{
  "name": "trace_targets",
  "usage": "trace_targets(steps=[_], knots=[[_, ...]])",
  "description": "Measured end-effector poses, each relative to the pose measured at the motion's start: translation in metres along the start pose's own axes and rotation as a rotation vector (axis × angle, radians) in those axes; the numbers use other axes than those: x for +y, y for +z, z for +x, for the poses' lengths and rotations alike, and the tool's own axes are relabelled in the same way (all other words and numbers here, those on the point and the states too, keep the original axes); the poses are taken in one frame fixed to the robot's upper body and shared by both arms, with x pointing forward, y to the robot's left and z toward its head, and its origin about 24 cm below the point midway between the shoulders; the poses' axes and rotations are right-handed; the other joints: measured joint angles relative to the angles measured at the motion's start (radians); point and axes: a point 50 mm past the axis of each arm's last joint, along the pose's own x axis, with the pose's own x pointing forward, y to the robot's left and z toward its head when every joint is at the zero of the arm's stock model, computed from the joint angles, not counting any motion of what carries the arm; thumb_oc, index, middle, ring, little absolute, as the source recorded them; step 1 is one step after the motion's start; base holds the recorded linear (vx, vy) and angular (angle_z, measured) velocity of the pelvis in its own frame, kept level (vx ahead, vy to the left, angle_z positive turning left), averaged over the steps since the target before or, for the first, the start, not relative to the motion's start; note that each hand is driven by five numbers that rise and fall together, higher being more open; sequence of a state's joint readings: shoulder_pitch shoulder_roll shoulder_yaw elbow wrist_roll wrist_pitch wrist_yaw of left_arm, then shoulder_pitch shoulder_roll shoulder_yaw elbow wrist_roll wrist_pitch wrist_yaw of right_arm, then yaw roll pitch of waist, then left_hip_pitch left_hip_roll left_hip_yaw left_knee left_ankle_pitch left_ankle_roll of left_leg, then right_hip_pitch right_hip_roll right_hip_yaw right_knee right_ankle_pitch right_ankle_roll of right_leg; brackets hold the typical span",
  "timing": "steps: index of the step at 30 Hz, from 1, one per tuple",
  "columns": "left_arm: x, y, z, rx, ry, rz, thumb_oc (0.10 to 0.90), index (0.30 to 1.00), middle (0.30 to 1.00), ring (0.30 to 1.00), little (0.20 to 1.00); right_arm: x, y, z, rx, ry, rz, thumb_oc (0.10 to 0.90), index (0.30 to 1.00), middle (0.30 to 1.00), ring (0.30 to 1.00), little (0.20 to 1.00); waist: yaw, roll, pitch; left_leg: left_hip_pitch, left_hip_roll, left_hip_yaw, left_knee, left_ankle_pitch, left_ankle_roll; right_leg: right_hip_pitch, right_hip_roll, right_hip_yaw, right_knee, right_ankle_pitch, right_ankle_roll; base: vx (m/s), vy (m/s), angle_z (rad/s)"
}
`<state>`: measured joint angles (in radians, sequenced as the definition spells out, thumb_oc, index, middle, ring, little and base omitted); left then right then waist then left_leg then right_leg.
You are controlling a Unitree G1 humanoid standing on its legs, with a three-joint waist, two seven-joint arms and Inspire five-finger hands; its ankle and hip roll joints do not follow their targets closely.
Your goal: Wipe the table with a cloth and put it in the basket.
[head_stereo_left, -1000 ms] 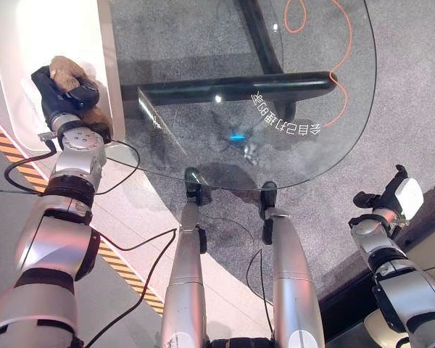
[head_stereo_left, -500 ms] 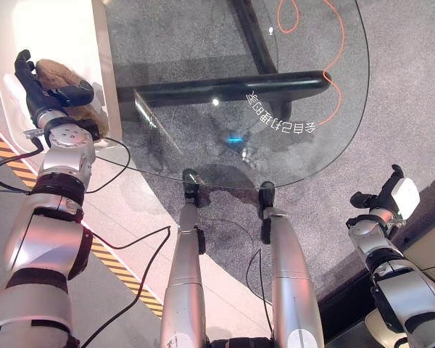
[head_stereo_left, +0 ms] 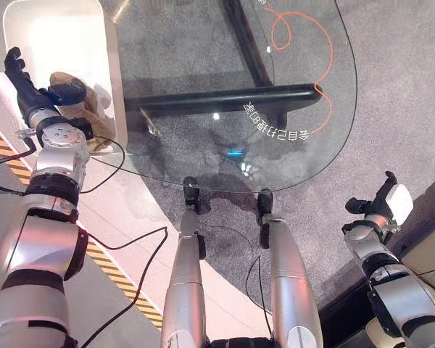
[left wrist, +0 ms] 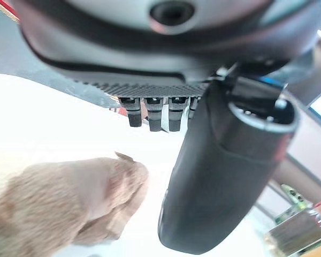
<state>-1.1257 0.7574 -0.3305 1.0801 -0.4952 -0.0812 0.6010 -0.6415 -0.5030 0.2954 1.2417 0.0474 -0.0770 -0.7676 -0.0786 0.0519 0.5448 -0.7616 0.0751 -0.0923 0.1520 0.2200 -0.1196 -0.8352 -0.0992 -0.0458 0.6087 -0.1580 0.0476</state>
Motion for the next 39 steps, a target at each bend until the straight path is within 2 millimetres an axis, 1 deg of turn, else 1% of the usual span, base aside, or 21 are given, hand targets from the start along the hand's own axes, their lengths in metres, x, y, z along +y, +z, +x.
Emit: trace_targets(steps=[5, 7, 10, 11, 15, 18, 19, 20, 22, 24, 26, 27, 28, 29, 30, 31, 32, 33, 34, 37, 39], knots=[[0.003, 0.001, -0.003, -0.059, 0.002, -0.067, 0.800, 0.900, 0.900, 0.900, 0.900, 0.002, -0.014, -0.006, 0.028, 0.014, -0.023, 0.800, 0.900, 0.900, 0.900, 0.900, 0.016, 0.001, 0.000, 0.067, 0.002, 0.002, -0.020, 0.001, 0.001, 0.064, 0.000, 0.000, -0.015, 0.000, 0.002, 0.00, -0.044, -0.01], [0.006, 0.001, -0.005, -0.094, 0.003, -0.096, 0.800, 0.900, 0.900, 0.900, 0.900, 0.004, -0.021, -0.009, 0.040, 0.023, -0.030, 0.800, 0.900, 0.900, 0.900, 0.900, 0.022, 0.002, 0.000, 0.109, 0.002, 0.003, -0.032, 0.001, 0.001, 0.105, 0.000, -0.001, -0.023, -0.002, 0.003, 0.01, -0.052, 0.02], [0.014, -0.007, -0.006, -0.104, 0.021, -0.121, 0.800, 0.900, 0.900, 0.900, 0.900, 0.006, -0.033, -0.015, 0.056, 0.039, -0.041, 0.800, 0.900, 0.900, 0.900, 0.900, 0.025, 0.002, 0.000, 0.188, 0.004, 0.004, -0.056, 0.001, 0.003, 0.185, 0.000, -0.003, -0.047, -0.003, 0.006, 0.02, -0.055, 0.02], [0.018, -0.011, -0.007, -0.094, 0.035, -0.142, 0.800, 0.900, 0.900, 0.900, 0.900, 0.006, -0.039, -0.018, 0.071, 0.044, -0.044, 0.800, 0.900, 0.900, 0.900, 0.900, 0.025, 0.003, -0.001, 0.224, 0.004, 0.004, -0.067, 0.002, 0.004, 0.222, 0.000, -0.005, -0.059, -0.003, 0.007, 0.02, -0.035, 0.02], [0.035, -0.014, -0.002, -0.075, 0.094, -0.193, 0.800, 0.900, 0.900, 0.900, 0.900, 0.004, -0.054, -0.022, 0.122, 0.039, -0.043, 0.800, 0.900, 0.900, 0.900, 0.900, 0.034, 0.011, -0.005, 0.293, 0.007, 0.005, -0.102, -0.019, 0.018, 0.292, 0.001, -0.006, -0.097, -0.007, 0.013, 0.06, -0.023, 0.00], [0.050, -0.020, 0.001, -0.047, 0.143, -0.239, 0.800, 0.900, 0.900, 0.900, 0.900, 0.000, -0.074, -0.028, 0.181, 0.039, -0.068, 0.800, 0.900, 0.900, 0.900, 0.900, 0.051, 0.027, -0.012, 0.342, 0.004, 0.007, -0.114, -0.072, 0.030, 0.364, 0.000, -0.009, -0.162, 0.006, 0.011, 0.09, -0.034, -0.02], [0.057, -0.026, 0.002, -0.029, 0.155, -0.252, 0.800, 0.900, 0.900, 0.900, 0.900, 0.001, -0.078, -0.031, 0.193, 0.053, -0.069, 0.800, 0.900, 0.900, 0.900, 0.900, 0.050, 0.031, -0.014, 0.363, 0.004, 0.002, -0.114, -0.063, 0.037, 0.394, 0.000, -0.015, -0.172, 0.022, 0.015, 0.08, -0.033, -0.03], [0.063, -0.034, 0.001, -0.012, 0.163, -0.244, 0.800, 0.900, 0.900, 0.900, 0.900, 0.001, -0.085, -0.035, 0.204, 0.065, -0.080, 0.800, 0.900, 0.900, 0.900, 0.900, 0.049, 0.035, -0.017, 0.394, 0.006, 0.001, -0.115, -0.032, 0.033, 0.432, 0.001, -0.015, -0.186, 0.018, 0.021, 0.11, -0.026, 0.02], [0.068, -0.043, -0.001, 0.000, 0.150, -0.257, 0.800, 0.900, 0.900, 0.900, 0.900, -0.002, -0.098, -0.040, 0.230, 0.066, -0.090, 0.800, 0.900, 0.900, 0.900, 0.900, 0.048, 0.042, -0.029, 0.439, 0.000, 0.002, -0.138, -0.029, 0.029, 0.488, -0.007, -0.019, -0.222, 0.015, 0.029, 0.12, -0.011, 0.09], [0.084, -0.065, -0.007, 0.042, 0.158, -0.268, 0.800, 0.900, 0.900, 0.900, 0.900, -0.003, -0.110, -0.047, 0.269, 0.074, -0.091, 0.800, 0.900, 0.900, 0.900, 0.900, 0.046, 0.051, -0.047, 0.503, -0.002, 0.002, -0.166, -0.029, 0.030, 0.574, -0.010, -0.029, -0.287, 0.023, 0.039, 0.11, -0.016, 0.10], [0.099, -0.098, -0.020, 0.115, 0.161, -0.223, 0.800, 0.900, 0.900, 0.900, 0.900, -0.006, -0.126, -0.056, 0.309, 0.089, -0.116, 0.800, 0.900, 0.900, 0.900, 0.900, 0.053, 0.065, -0.136, 0.514, -0.002, 0.001, -0.195, -0.030, 0.033, 0.598, -0.009, -0.037, -0.339, 0.031, 0.045, 0.13, -0.022, 0.07], [0.102, -0.109, -0.026, 0.144, 0.161, -0.217, 0.800, 0.900, 0.900, 0.900, 0.900, -0.007, -0.131, -0.058, 0.323, 0.092, -0.123, 0.800, 0.900, 0.900, 0.900, 0.900, 0.057, 0.070, -0.152, 0.533, -0.003, 0.001, -0.204, -0.030, 0.033, 0.624, -0.010, -0.040, -0.360, 0.036, 0.047, 0.17, -0.023, 0.11], [0.105, -0.129, -0.038, 0.194, 0.151, -0.233, 0.800, 0.900, 0.900, 0.900, 0.900, -0.008, -0.137, -0.061, 0.349, 0.105, -0.127, 0.800, 0.900, 0.900, 0.900, 0.900, 0.064, 0.073, -0.158, 0.580, -0.006, 0.002, -0.212, -0.030, 0.034, 0.694, -0.013, -0.052, -0.405, 0.045, 0.053, 0.20, -0.018, 0.16], [0.103, -0.146, -0.051, 0.237, 0.129, -0.222, 0.800, 0.900, 0.900, 0.900, 0.900, -0.008, -0.145, -0.068, 0.375, 0.125, -0.146, 0.800, 0.900, 0.900, 0.900, 0.900, 0.067, 0.071, -0.180, 0.613, -0.009, 0.002, -0.220, -0.031, 0.034, 0.744, -0.015, -0.058, -0.442, 0.049, 0.055, 0.18, -0.005, 0.19], [0.105, -0.163, -0.064, 0.282, 0.104, -0.185, 0.800, 0.900, 0.900, 0.900, 0.900, -0.008, -0.154, -0.075, 0.396, 0.147, -0.163, 0.800, 0.900, 0.900, 0.900, 0.900, 0.072, 0.068, -0.223, 0.621, -0.010, 0.002, -0.229, -0.034, 0.036, 0.763, -0.015, -0.061, -0.468, 0.052, 0.056, 0.18, 0.007, 0.14], [0.110, -0.183, -0.082, 0.339, 0.074, -0.142, 0.800, 0.900, 0.900, 0.900, 0.900, -0.008, -0.164, -0.084, 0.421, 0.172, -0.184, 0.800, 0.900, 0.900, 0.900, 0.900, 0.078, 0.062, -0.274, 0.632, -0.009, 0.001, -0.236, -0.042, 0.041, 0.782, -0.013, -0.062, -0.495, 0.054, 0.056, 0.18, 0.014, 0.14], [0.118, -0.203, -0.100, 0.402, 0.050, -0.087, 0.800, 0.900, 0.900, 0.900, 0.900, -0.007, -0.170, -0.091, 0.444, 0.197, -0.191, 0.800, 0.900, 0.900, 0.900, 0.900, 0.080, 0.049, -0.296, 0.667, -0.011, 0.001, -0.237, -0.052, 0.039, 0.839, -0.013, -0.072, -0.534, 0.064, 0.057, 0.17, 0.010, 0.11], [0.123, -0.214, -0.111, 0.440, 0.039, -0.057, 0.800, 0.900, 0.900, 0.900, 0.900, -0.005, -0.173, -0.096, 0.458, 0.213, -0.191, 0.800, 0.900, 0.900, 0.900, 0.900, 0.081, 0.039, -0.309, 0.683, -0.012, 0.000, -0.237, -0.058, 0.038, 0.869, -0.013, -0.079, -0.557, 0.068, 0.057, 0.13, 0.006, 0.14], [0.133, -0.233, -0.131, 0.510, 0.023, 0.001, 0.800, 0.900, 0.900, 0.900, 0.900, -0.004, -0.182, -0.106, 0.492, 0.239, -0.203, 0.800, 0.900, 0.900, 0.900, 0.900, 0.083, 0.022, -0.346, 0.701, -0.012, -0.001, -0.237, -0.072, 0.037, 0.905, -0.011, -0.085, -0.591, 0.075, 0.057, 0.10, -0.001, 0.08], [0.150, -0.258, -0.162, 0.634, 0.003, 0.098, 0.800, 0.900, 0.900, 0.900, 0.900, -0.003, -0.197, -0.125, 0.551, 0.306, -0.235, 0.800, 0.900, 0.900, 0.900, 0.900, 0.096, -0.014, -0.409, 0.712, -0.011, -0.001, -0.238, -0.083, 0.035, 0.926, -0.009, -0.087, -0.617, 0.078, 0.054, 0.03, -0.002, 0.02], [0.155, -0.272, -0.183, 0.714, -0.020, 0.156, 0.800, 0.900, 0.900, 0.900, 0.900, -0.002, -0.204, -0.133, 0.586, 0.368, -0.261, 0.800, 0.900, 0.900, 0.900, 0.900, 0.099, -0.028, -0.422, 0.730, -0.014, 0.000, -0.238, -0.084, 0.035, 0.957, -0.010, -0.089, -0.641, 0.087, 0.055, 0.00, 0.000, 0.00]])
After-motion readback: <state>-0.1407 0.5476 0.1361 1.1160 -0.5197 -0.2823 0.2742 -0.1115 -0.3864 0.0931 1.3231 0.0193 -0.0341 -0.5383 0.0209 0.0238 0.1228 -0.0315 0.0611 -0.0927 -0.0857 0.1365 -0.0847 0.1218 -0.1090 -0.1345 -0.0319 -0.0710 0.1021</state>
